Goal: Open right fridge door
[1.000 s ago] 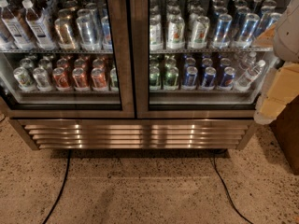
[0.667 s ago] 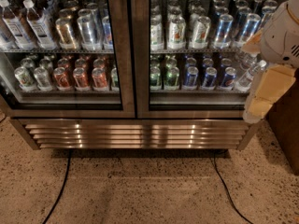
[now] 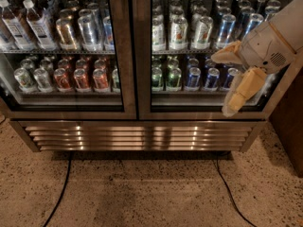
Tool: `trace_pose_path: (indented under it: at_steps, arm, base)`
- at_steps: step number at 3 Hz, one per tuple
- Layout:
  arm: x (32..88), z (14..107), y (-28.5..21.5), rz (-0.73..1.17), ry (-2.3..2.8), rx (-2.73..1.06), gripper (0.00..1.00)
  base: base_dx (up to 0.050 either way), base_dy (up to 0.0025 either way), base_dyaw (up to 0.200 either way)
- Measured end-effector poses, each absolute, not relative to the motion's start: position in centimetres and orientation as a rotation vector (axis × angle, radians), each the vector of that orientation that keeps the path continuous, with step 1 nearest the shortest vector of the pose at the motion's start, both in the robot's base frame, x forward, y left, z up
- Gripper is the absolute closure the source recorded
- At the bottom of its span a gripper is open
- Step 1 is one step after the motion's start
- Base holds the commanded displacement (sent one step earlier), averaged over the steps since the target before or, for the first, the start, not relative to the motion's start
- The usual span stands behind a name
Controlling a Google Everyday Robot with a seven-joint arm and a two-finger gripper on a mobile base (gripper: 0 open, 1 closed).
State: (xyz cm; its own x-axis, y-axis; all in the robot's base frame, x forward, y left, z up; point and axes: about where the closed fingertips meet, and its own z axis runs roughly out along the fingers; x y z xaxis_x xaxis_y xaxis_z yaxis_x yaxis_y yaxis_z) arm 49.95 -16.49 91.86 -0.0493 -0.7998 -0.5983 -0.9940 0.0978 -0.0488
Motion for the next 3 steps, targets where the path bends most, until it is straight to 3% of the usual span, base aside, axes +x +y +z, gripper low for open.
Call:
trace_pose_path:
  at_steps: [1,2,3]
  arm:
    - [51.0,91.6,-16.5,0.796,1.650,-1.578,0.00]
    - [50.8,92.4,-14.9,0.928,1.553,-1.511,0.00]
    - [50.8,92.4,-14.9,0.929,1.552,-1.511,0.00]
  base:
    - [0.000,0.00000,0.000]
    - [0.000,0.00000,0.000]
    - [0.000,0.00000,0.000]
